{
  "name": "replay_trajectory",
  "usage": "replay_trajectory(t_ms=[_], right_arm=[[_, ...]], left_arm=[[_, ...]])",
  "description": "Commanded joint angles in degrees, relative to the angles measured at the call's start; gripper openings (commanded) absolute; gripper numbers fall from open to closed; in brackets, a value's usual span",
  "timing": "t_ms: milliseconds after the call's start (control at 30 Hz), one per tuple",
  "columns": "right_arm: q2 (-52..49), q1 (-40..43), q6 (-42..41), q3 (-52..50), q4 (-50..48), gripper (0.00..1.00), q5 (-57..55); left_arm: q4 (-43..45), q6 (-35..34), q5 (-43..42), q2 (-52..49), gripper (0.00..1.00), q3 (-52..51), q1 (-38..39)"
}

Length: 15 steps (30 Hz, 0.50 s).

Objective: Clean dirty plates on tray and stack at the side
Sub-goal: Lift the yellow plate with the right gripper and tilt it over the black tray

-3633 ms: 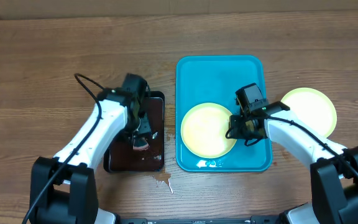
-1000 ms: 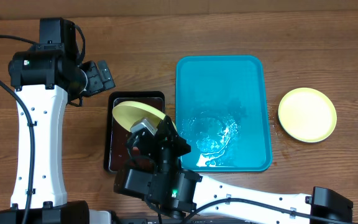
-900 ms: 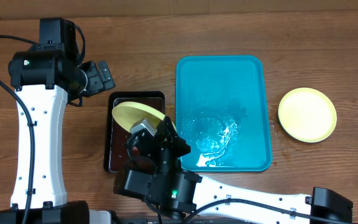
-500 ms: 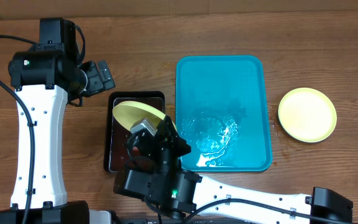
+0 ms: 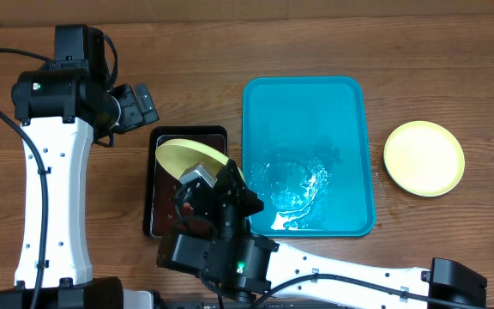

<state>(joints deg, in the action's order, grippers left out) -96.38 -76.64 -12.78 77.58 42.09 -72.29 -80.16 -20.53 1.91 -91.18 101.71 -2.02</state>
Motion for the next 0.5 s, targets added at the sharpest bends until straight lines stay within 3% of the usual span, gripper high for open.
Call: replay_trajectory(t_ms=[0, 333, 467], right_arm=[[0.6, -0.3, -0.2, 1.2, -0.3, 0.04, -1.6], [0.6, 1.4, -0.9, 1.2, -0.3, 0.04, -0.4], [0.6, 8.0, -7.7, 1.2, 0.2, 0.04, 13.3]], left_arm=[[0.0, 1.3, 0.1, -0.1, 1.00, 0.8, -0.1], [0.0, 1.3, 0.1, -0.1, 1.00, 0.8, -0.1], [0.0, 1.3, 0.1, -0.1, 1.00, 0.8, -0.1]])
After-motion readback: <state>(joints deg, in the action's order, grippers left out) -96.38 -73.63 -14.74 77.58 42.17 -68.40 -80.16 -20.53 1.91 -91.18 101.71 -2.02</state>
